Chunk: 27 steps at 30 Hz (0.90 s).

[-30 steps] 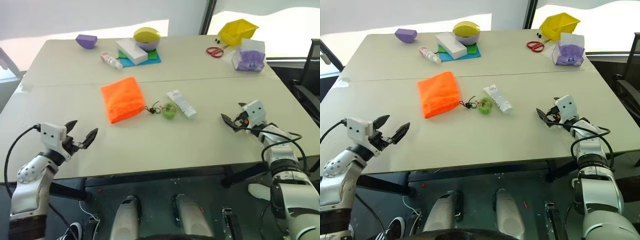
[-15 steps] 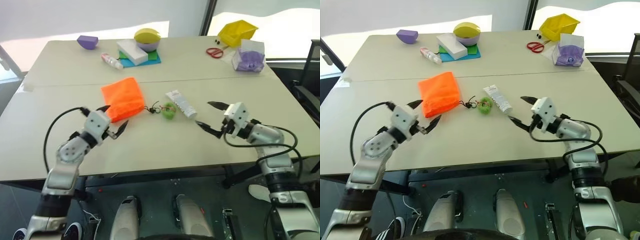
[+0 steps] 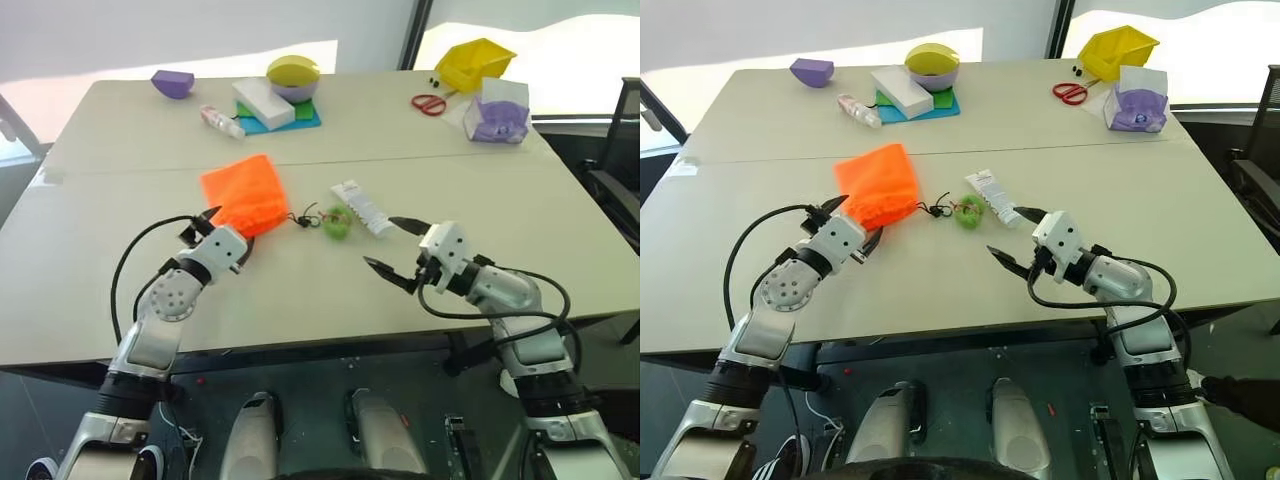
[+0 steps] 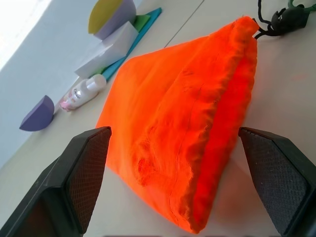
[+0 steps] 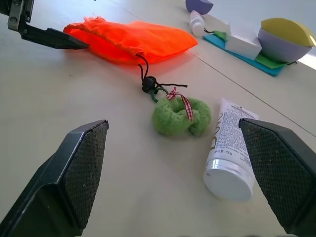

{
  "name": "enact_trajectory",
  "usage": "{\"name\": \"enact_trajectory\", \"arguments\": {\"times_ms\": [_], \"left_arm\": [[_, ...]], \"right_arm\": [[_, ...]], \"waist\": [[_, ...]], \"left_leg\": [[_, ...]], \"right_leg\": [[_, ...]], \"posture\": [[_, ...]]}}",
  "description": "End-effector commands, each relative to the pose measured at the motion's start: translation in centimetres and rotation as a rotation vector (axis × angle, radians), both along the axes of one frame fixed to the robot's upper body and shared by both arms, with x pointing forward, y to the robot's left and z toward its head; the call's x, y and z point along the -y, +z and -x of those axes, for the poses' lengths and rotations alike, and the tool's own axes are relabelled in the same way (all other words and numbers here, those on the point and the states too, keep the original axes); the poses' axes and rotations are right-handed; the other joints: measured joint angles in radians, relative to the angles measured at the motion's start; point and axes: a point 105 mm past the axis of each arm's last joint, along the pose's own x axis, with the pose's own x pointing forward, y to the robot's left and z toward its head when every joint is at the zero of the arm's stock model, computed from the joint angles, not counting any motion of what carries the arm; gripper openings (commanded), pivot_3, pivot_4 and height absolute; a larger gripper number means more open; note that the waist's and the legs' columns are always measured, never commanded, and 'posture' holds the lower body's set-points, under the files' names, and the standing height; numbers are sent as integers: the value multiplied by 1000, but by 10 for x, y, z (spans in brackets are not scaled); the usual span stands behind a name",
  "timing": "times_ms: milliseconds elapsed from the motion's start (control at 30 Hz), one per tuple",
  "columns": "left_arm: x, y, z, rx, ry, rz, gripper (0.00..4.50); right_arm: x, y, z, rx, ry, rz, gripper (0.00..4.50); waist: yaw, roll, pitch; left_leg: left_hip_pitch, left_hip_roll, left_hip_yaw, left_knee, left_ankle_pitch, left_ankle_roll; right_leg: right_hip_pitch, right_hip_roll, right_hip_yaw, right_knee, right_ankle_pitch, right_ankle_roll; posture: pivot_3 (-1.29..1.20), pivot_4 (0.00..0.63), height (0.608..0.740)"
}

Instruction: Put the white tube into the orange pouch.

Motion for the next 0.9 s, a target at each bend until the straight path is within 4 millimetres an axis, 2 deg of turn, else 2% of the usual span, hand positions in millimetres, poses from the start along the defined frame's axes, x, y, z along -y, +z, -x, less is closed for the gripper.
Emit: {"name": "enact_trajectory", "arguments": {"times_ms": [33,200,300,400,633,733,900], "left_arm": [[-15,13,-3,54,59,-23,4427],[-21,10,-9,47,111,-26,4427],[-18,8,-10,37,98,-3,4427],[-12,9,-11,31,87,46,3608],[-13,10,-9,31,79,35,34],[-13,12,-7,31,66,29,34],[-10,16,-4,43,45,33,34]], "right_arm": [[-6,11,1,51,14,-12,4412],[-11,10,0,52,21,-15,4412],[-11,10,0,54,20,-12,4412],[-11,10,0,55,18,-10,4437],[-7,8,-2,57,-4,-3,4437],[2,6,-9,65,-49,31,4437],[21,4,-36,69,-218,98,4437]], "waist": [[0,0,0],[0,0,0],[1,0,0],[2,0,0],[1,0,0],[1,0,0],[-1,0,0]], "left_leg": [[0,0,0,0,0,0],[0,0,0,0,0,0],[-1,0,0,0,0,0],[-2,0,0,0,0,0],[-2,0,0,0,0,0],[-2,0,0,0,0,0],[-2,0,0,0,0,0]], "right_leg": [[0,0,0,0,0,0],[0,0,0,0,0,0],[0,0,0,-1,0,0],[0,0,0,-3,0,0],[0,0,0,-3,0,0],[0,0,0,-3,0,0],[0,0,0,-4,0,0]], "posture": [[0,150,740],[0,150,740],[0,150,740],[0,150,740],[0,150,740],[0,150,740],[0,150,740]]}}
